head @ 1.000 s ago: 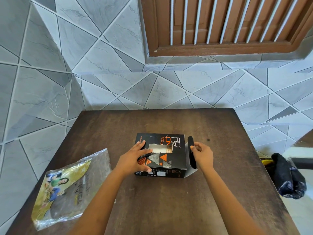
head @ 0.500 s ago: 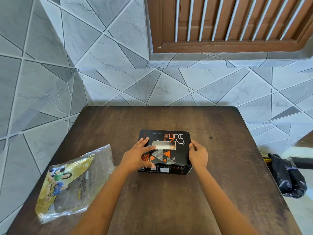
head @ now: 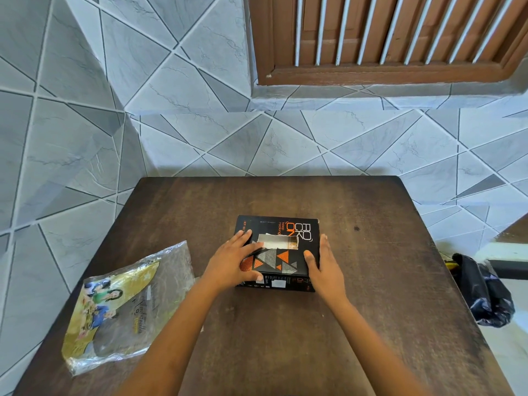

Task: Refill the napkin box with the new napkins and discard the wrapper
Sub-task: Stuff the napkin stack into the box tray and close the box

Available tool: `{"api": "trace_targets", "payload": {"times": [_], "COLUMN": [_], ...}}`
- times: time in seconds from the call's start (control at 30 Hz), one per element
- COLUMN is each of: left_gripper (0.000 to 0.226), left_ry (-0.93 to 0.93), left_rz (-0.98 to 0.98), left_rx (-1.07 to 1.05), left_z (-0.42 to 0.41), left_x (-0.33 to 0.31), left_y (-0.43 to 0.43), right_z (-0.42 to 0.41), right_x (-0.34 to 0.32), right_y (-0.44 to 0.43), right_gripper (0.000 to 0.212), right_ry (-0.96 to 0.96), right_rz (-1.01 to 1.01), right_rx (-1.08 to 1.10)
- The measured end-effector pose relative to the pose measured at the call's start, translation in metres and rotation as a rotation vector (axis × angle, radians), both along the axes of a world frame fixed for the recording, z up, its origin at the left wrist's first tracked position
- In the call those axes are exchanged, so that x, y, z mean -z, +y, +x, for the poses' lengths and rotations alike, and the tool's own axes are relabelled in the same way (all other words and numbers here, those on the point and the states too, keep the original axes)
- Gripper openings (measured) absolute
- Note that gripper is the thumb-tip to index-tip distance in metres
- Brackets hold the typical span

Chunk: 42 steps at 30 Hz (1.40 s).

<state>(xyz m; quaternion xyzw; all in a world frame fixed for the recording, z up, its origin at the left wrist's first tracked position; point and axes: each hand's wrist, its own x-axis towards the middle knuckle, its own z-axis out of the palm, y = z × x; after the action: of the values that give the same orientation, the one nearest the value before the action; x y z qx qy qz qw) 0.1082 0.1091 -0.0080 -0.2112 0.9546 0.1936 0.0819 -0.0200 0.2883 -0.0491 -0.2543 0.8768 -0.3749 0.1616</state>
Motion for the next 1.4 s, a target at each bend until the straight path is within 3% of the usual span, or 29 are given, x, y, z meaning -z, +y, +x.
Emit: {"api": "trace_targets", "payload": {"times": [0.07,0.17,0.33,0.67,0.73,0.83,0.9,1.4], "left_gripper": [0.085,0.087,0.077,0.072,0.068,0.063,0.062,0.06], "left_ry": [0.036,0.067,0.045,0.059,0.068,0.079,0.083,0.166], "left_rz": [0.012,0.042,-0.045,-0.079,-0.099,-0.109,-0.106,-0.076], "left_rx": [-0.02,-0.096,-0.089,-0.122,-0.137,-0.159,-0.169,-0.186], "left_z": [0.004,0.011,0.008,-0.038,-0.05,-0.068,-0.081,-0.124], "left_x": [0.0,-0.001,-0.001,-0.005,-0.007,-0.008,-0.007,0.013], "left_y": [0.0,0.0,0.002,-0.053,-0.063,-0.081,-0.093,-0.139], "right_z": [0.004,0.011,0.005,-0.043,-0.049,-0.062,-0.071,-0.115], "right_x": [0.0,0.002,-0.005,-0.013,-0.017,-0.02,-0.021,-0.018], "right_y": [0.007,0.015,0.012,-0.057,-0.071,-0.095,-0.11,-0.156], "right_gripper": [0.076,0.095,0.12,0.134,0.128,0.085,0.073,0.07], "right_ry": [0.216,0.346,0.35,0.392,0.395,0.379,0.356,0.316], "right_rz": [0.061,0.184,0.309,0.414,0.427,0.438,0.453,0.494], "right_rx": [-0.086,-0.181,-0.237,-0.242,-0.234,-0.222,-0.218,-0.18]}}
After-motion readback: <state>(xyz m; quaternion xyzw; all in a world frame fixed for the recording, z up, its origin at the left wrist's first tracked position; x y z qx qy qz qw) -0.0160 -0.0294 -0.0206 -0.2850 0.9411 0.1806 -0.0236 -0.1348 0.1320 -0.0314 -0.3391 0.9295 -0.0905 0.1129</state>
